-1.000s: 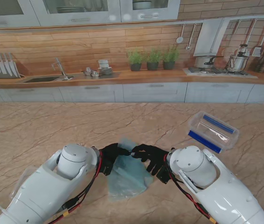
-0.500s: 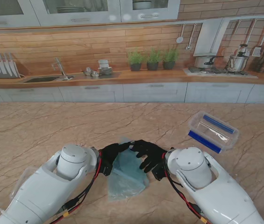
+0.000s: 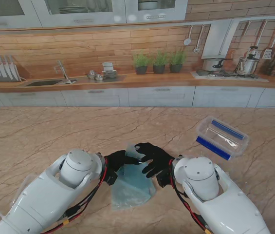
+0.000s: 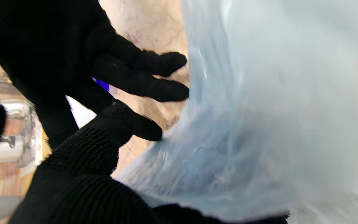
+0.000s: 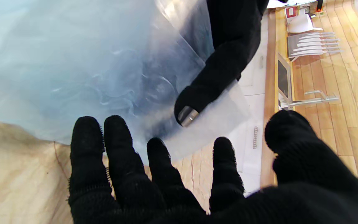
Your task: Fold the bubble film and place it into the plastic crate
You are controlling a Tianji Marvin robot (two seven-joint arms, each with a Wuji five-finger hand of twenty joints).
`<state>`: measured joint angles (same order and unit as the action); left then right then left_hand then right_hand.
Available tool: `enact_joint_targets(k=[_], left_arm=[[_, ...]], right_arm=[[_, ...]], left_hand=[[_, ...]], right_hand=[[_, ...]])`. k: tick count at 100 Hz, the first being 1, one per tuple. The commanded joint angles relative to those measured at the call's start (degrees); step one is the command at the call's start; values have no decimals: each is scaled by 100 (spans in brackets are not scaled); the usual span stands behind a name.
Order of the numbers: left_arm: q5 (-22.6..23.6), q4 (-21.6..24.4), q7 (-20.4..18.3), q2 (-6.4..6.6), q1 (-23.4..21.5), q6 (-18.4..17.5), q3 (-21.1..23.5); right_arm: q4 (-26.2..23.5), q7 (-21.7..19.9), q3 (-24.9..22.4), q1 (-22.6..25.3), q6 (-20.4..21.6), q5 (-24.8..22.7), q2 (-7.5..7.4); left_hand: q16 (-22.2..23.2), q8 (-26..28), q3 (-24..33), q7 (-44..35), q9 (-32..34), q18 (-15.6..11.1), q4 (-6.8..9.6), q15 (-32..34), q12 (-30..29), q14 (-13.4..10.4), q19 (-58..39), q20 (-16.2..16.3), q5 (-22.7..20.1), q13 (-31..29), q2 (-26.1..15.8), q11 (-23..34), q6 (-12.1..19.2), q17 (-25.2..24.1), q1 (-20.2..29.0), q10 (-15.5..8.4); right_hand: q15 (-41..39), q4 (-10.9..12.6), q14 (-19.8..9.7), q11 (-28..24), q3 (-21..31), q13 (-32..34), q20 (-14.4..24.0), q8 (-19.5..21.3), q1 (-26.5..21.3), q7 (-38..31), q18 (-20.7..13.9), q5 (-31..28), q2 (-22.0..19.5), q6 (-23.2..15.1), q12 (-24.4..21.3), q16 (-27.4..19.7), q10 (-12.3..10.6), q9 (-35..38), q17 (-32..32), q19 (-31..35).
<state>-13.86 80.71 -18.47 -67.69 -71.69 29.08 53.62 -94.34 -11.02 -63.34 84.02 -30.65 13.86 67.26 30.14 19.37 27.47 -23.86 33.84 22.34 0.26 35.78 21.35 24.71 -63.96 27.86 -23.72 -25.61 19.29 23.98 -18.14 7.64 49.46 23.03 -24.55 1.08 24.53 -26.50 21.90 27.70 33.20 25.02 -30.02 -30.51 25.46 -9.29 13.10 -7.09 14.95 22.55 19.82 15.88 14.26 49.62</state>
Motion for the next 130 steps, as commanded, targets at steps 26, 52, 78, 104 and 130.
enact_joint_targets(k=[26, 52, 78, 104, 130], left_arm=[[509, -59, 551, -115, -94, 352, -207], [-297, -76, 1001, -348, -308, 272, 92], [-1345, 41, 1552, -591, -575, 307, 521], [-1933, 145, 1507, -599, -701, 103, 754], [-2432, 333, 2422, -798, -890, -200, 897]], right_arm=[[-387, 80, -363, 333, 267, -491, -69], [-470, 178, -518, 483, 380, -683, -81], [-397, 250, -533, 494, 320, -846, -75], [-247, 125, -509, 374, 3, -1023, -110], [72, 73, -365, 148, -127, -1099, -104]], left_hand=[[252, 188, 576, -2347, 2333, 756, -526, 1536, 627, 308, -915, 1159, -1265, -2172, 929, 1095, 225, 1576, 1090, -245], [-194, 18, 1300, -2263, 2414, 899, -674, 1315, 320, 570, -767, 1055, -1374, -2153, 531, 808, -138, 1623, 1620, 29], [-274, 420, 2517, -1585, 1691, 685, 912, 994, 339, 493, -346, 889, -1029, -1447, -129, 579, -48, 1036, 1076, -29], [537, 583, 3109, -1713, 1040, 565, -52, 1073, 290, 216, -558, 433, -455, -1400, 404, 937, 259, 901, 1675, -394], [1215, 920, 3284, -2363, 1245, 648, -719, 1423, 1261, 38, -1072, 165, -372, -1699, 975, 1305, 497, 1041, 2039, -610]], right_hand=[[-155, -82, 65, 28, -108, 69, -83, -95, 154, -98, 75, -66, -201, -152, -71, -40, -151, -10, 99, 396], [-162, -70, 33, 38, -97, 77, -112, -114, 153, -65, 54, -103, -190, -133, -75, -31, -143, 17, 83, 419], [-125, -60, 34, 19, -81, 13, -147, -122, 143, -26, 39, -15, -175, -87, -65, -41, -113, 57, 36, 398], [-121, -42, -74, -168, -16, -1, -213, -146, -34, -2, -54, 53, -29, 187, 16, -60, 230, 452, 18, 345], [-80, -39, -678, -378, 92, -83, -272, -141, -224, 65, -466, 67, 244, 920, 124, -88, 82, 561, -100, 224]])
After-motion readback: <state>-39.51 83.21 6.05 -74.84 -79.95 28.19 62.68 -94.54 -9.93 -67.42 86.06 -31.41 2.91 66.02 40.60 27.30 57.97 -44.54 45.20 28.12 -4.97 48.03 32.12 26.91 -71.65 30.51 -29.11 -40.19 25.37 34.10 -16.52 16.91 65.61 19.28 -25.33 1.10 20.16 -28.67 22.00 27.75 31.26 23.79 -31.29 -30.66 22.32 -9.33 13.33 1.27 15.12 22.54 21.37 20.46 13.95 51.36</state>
